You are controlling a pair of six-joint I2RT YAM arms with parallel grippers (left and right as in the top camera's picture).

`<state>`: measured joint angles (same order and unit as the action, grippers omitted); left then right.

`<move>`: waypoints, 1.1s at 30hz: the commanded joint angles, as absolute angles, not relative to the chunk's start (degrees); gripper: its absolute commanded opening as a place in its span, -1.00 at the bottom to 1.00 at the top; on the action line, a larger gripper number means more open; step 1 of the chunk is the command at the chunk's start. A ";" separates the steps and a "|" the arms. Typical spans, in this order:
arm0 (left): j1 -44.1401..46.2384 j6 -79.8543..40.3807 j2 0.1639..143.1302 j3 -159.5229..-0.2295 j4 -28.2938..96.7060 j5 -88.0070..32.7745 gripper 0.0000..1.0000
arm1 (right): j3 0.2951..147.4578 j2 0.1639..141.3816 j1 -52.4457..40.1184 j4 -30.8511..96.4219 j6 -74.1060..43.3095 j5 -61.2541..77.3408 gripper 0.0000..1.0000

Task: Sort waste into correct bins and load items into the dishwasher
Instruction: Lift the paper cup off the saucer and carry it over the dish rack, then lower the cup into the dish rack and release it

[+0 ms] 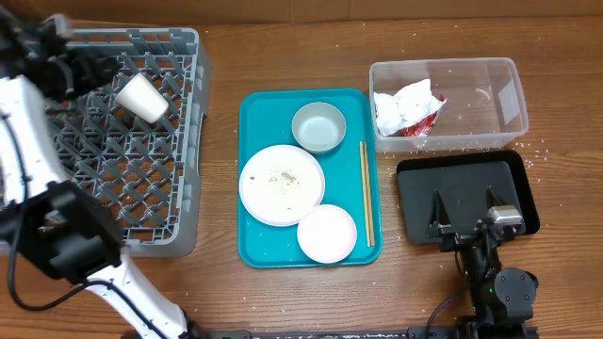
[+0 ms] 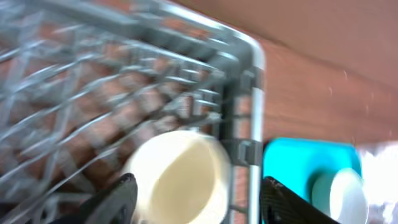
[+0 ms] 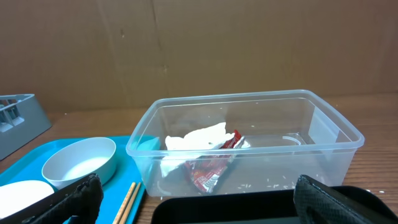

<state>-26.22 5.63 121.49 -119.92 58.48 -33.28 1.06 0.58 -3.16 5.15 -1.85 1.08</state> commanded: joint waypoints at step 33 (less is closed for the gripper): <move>-17.80 17.69 125.34 -120.31 64.88 -17.56 -0.88 | 0.47 0.16 -3.57 4.84 -1.67 0.69 1.00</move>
<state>-17.10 20.80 124.75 -119.98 65.80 -17.06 1.06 0.58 -3.16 5.17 -1.87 1.06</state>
